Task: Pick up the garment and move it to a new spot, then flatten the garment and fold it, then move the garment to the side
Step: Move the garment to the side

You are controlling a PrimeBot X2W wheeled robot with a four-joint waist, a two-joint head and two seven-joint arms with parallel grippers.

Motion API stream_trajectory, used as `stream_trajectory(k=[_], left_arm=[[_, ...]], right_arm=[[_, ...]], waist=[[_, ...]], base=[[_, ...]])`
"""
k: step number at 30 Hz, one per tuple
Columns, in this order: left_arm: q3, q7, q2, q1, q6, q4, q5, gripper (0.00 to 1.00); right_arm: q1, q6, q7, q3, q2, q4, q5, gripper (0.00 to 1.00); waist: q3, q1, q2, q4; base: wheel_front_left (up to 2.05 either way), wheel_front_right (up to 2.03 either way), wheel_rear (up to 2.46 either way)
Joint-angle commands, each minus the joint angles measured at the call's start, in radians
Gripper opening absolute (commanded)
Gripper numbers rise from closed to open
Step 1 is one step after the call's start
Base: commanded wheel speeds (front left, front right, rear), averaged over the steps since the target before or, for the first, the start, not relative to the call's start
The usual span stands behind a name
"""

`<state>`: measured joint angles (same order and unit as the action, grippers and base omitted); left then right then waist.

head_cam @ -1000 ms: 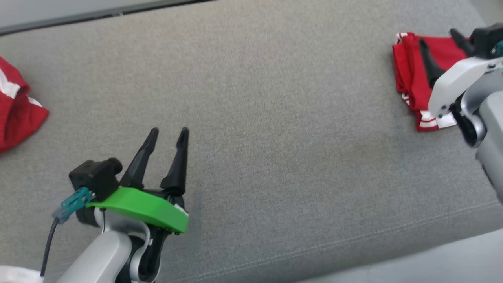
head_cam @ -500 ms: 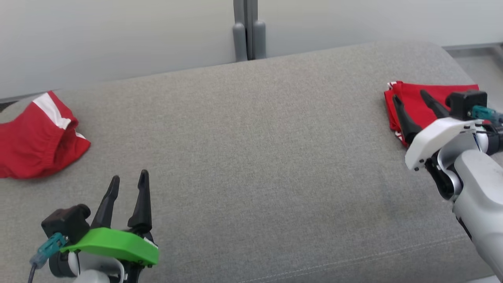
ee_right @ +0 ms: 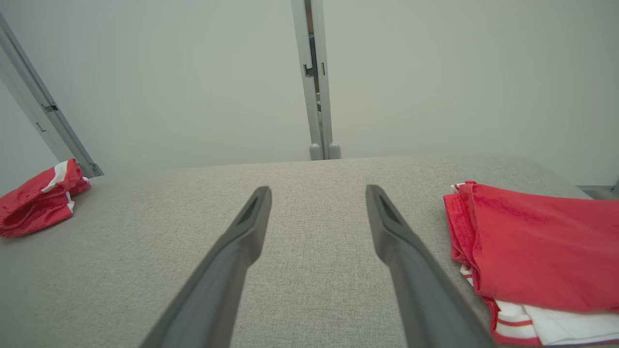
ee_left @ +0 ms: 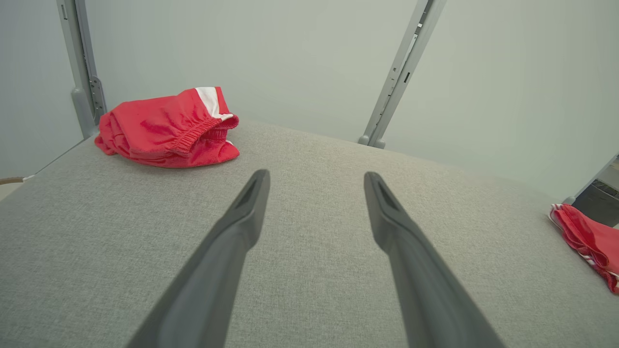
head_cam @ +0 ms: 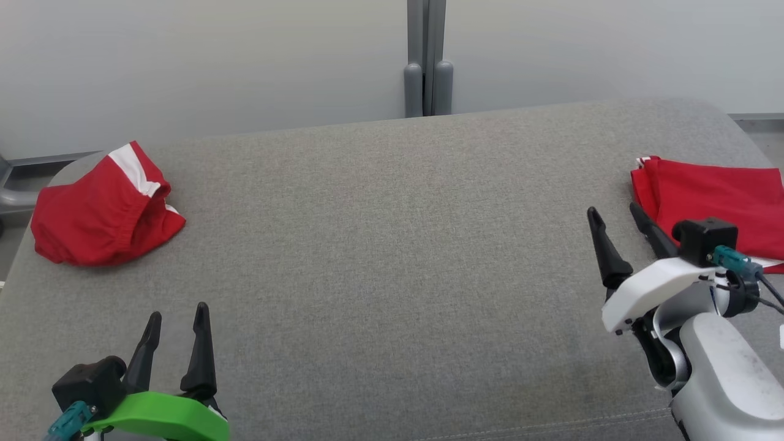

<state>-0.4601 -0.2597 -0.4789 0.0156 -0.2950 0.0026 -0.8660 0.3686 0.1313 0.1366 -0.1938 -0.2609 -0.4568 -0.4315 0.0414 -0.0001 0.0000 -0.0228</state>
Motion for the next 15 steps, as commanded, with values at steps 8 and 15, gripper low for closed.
stream_trajectory(k=[8,15], left_arm=[[0.005,-0.005,-0.028,-0.033,0.009,0.022,0.028,1.0],[0.003,-0.005,-0.034,-0.054,-0.005,0.033,0.041,1.0]], right_arm=[[-0.141,-0.001,-0.08,0.087,0.125,0.164,0.119,1.0],[-0.204,-0.001,-0.119,0.109,0.181,0.253,0.185,1.0]], waist=[[0.008,0.0001,0.0,0.015],[0.012,0.0001,0.0,0.019]], base=[[0.0,0.0,0.0],[0.0,0.0,0.0]])
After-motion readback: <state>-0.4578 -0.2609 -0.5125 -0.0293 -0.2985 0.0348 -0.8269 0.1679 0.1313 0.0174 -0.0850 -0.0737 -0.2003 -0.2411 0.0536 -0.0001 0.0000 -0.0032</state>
